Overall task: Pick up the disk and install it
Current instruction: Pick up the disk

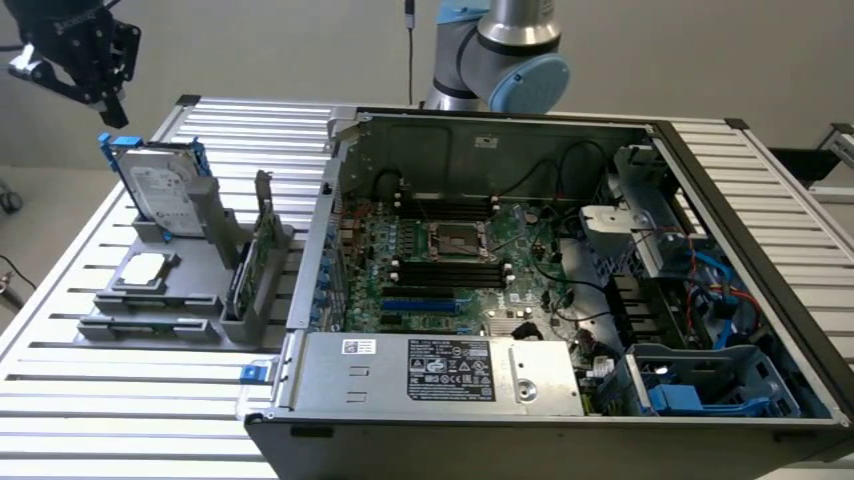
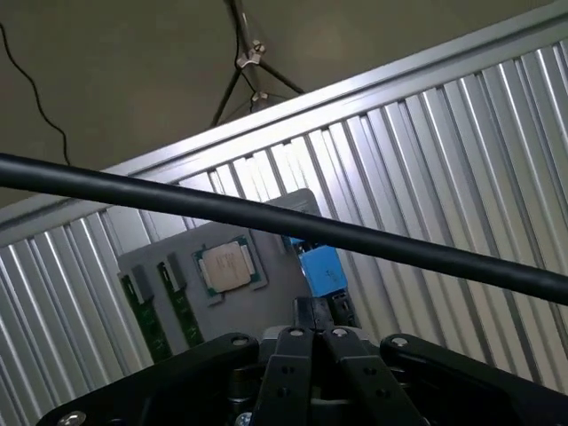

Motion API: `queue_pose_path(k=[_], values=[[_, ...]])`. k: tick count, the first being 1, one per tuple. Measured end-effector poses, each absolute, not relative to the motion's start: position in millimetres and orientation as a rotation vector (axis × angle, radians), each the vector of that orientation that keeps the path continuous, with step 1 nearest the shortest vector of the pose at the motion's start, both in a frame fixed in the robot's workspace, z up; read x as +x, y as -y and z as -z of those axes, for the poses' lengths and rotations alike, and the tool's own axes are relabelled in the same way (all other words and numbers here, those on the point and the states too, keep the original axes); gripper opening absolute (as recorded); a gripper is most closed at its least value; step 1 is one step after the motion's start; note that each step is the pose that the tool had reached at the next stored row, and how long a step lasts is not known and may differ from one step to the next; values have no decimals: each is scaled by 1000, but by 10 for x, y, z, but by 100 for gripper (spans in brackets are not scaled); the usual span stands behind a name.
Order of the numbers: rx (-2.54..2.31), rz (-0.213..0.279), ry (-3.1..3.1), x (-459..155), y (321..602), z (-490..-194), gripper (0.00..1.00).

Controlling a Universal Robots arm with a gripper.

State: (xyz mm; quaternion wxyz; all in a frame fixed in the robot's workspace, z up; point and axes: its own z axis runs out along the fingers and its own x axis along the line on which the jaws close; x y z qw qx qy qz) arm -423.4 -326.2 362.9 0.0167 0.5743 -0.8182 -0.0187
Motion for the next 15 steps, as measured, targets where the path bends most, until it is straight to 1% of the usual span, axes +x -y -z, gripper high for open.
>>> queue_pose_path(k=[15], values=[[2009,101,2394,-4234,3261,-3594,11]])
